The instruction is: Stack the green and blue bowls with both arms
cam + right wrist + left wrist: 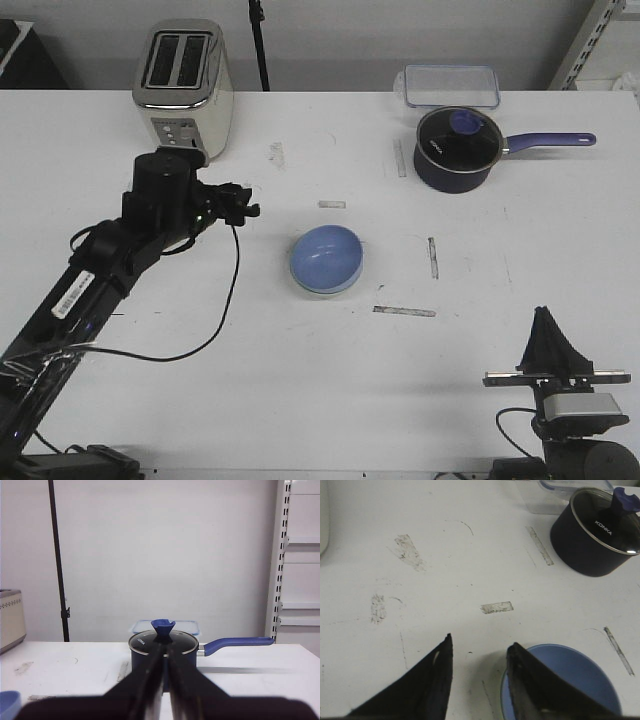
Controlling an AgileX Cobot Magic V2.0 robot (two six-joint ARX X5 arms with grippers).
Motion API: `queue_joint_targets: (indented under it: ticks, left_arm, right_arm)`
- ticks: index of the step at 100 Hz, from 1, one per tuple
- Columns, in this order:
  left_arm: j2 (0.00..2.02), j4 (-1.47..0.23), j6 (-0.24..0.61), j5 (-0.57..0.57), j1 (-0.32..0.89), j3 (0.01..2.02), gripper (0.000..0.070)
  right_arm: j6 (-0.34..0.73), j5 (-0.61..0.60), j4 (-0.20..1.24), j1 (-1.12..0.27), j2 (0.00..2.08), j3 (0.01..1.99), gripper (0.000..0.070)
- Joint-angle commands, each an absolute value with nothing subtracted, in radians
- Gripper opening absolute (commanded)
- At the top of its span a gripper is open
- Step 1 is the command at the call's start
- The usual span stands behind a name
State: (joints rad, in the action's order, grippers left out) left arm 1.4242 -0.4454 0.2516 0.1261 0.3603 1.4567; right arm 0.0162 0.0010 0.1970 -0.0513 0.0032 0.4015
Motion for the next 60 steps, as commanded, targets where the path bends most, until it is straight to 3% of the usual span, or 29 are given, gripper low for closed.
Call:
queue_joint_targets:
  ticks: [1, 8, 24, 33, 36, 47, 60]
  left_arm:
    - [1.374, -0.351, 0.217, 0.122, 0.348, 1.377, 0.0149]
    - [1.311, -0.229, 0.217, 0.122, 0.325, 1.264, 0.007]
    - [1.176, 0.049, 0.212, 0.122, 0.27, 1.002, 0.0067]
    - [1.102, 0.152, 0.158, 0.122, 0.238, 0.871, 0.0037]
    - [1.077, 0.176, 0.129, 0.121, 0.227, 0.831, 0.0001]
    - [0.99, 0.211, 0.035, 0.119, 0.189, 0.706, 0.0]
    - [0.877, 0.211, 0.014, 0.119, 0.147, 0.587, 0.0]
  right_arm:
    - [0.029, 0.001, 0.187, -0.052, 0.002, 0.407, 0.0009]
    - [0.029, 0.001, 0.187, -0.052, 0.002, 0.407, 0.0009]
    - [0.029, 0.001, 0.187, -0.052, 0.002, 0.407, 0.0009]
    - [0.029, 0.001, 0.187, -0.052, 0.002, 0.407, 0.0009]
    - [0.029, 0.001, 0.187, -0.052, 0.002, 0.407, 0.0009]
    - [0.029, 0.001, 0.187, -0.052, 0.002, 0.407, 0.0009]
    - [0.029, 0.001, 0.187, -0.052, 0.002, 0.407, 0.0009]
